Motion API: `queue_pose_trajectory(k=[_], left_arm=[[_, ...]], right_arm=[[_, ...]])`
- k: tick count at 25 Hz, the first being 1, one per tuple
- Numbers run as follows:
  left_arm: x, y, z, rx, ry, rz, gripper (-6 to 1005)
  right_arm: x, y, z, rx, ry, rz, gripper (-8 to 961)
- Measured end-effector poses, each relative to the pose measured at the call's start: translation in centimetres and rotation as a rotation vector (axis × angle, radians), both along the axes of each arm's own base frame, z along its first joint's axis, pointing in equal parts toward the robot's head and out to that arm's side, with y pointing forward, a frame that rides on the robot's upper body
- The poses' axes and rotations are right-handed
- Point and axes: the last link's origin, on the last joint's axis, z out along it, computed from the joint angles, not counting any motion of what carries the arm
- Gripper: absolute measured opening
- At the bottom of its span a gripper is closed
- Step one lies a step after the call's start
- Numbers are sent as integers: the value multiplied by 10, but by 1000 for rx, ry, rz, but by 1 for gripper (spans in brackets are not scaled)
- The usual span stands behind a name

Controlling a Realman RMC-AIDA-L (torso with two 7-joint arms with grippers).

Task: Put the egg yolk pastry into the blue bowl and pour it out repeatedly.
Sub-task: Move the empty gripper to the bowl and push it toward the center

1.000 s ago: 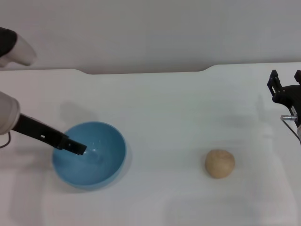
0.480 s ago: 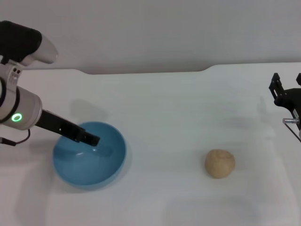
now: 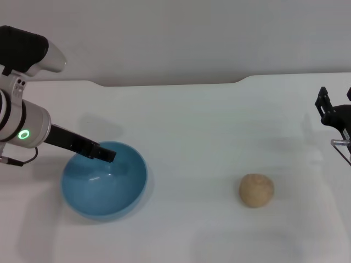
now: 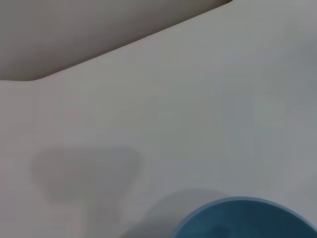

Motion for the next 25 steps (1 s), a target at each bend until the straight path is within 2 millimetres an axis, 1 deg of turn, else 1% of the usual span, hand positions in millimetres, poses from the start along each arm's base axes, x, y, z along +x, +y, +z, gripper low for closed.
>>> queue_pose_trajectory(k=[8,13,19,25], left_arm=[[-12,4,0,23,13,17,803],[-15,5,3,33,31,13,802],[-21,4,6,24,73,23,802],[-25,-1,4,-17,90,31,802]], right_arm=[[1,-1,0,1,-1,-1,604],[1,-1,0,2,-1,1,604],[2,-2,0,4,0,-1,604],[1,-3,0,3,1,-1,604]])
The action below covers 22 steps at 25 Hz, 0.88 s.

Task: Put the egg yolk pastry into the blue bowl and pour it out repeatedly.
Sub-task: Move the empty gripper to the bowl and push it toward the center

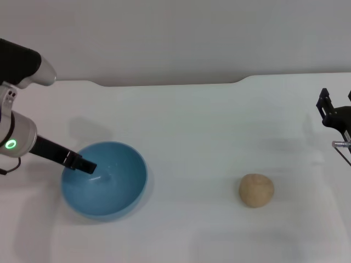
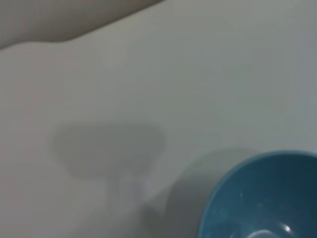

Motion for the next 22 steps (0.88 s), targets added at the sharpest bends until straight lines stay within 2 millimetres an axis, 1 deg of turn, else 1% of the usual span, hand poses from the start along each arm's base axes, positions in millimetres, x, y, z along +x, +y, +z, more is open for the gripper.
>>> queue_pose_trajectory(k=[12,22], left_arm=[[-8,0,-11,-47,8,34,801],[-13,0,-14,-58,42,45,800]], right_arm=[[0,0,-1,-1,2,1,604],[0,-2,-1,-2,2,-1,603]])
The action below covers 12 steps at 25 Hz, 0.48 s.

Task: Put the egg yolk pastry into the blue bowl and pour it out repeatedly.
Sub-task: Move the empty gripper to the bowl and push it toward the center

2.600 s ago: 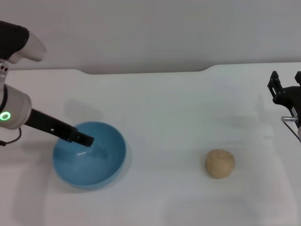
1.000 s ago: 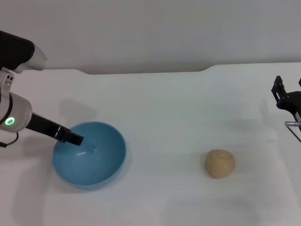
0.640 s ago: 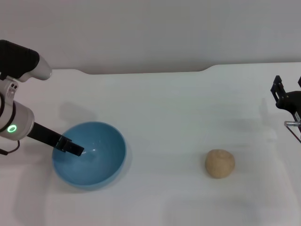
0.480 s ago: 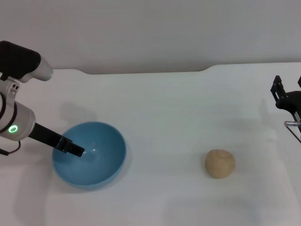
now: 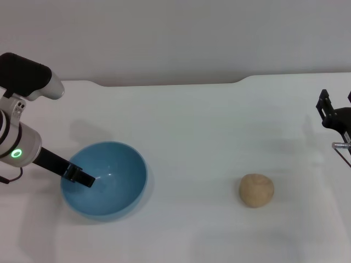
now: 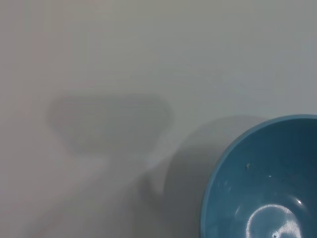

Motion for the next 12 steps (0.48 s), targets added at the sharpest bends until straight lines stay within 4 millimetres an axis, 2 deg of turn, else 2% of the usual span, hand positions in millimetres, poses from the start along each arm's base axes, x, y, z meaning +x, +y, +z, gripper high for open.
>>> queue_pose_trajectory(k=[10,12], left_arm=[[-2,-1,-2,-8,4,5,795],[-2,-1,-2,-10,4,6,732]], right_arm=[[-1,-2,-1,1,10,0,603],[-1,-2,-1,1,10,0,603]])
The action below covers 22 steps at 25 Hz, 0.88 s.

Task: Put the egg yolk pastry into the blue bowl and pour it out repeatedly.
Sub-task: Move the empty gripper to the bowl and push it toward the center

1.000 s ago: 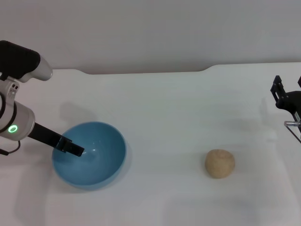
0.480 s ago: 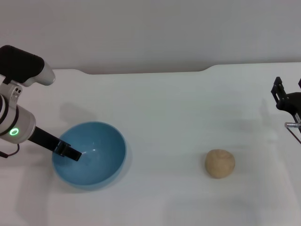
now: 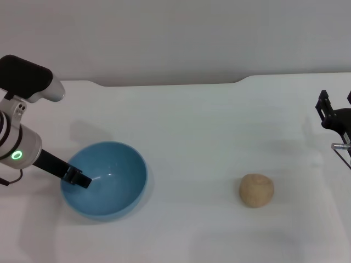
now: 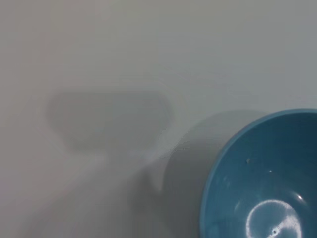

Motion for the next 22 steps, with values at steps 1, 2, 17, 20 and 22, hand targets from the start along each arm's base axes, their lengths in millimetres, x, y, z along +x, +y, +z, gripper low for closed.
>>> queue_pose_trajectory(k=[1,2,17,20,22], left_arm=[[0,0,-1,-4,1,1,700],[0,0,-1,-8,1,2,669],[0,3,-9,-43,5,9,369],[1,4,-9,-44,7,2,343],[1,4,-9,-49,8,-1,326]], right_arm=[[0,0,0,0,0,0,603],[0,0,0,0,0,0,603],[2,0,2,5,-2,-5,603],[2,0,2,6,-2,-6,603],[2,0,2,6,-2,-6,603]])
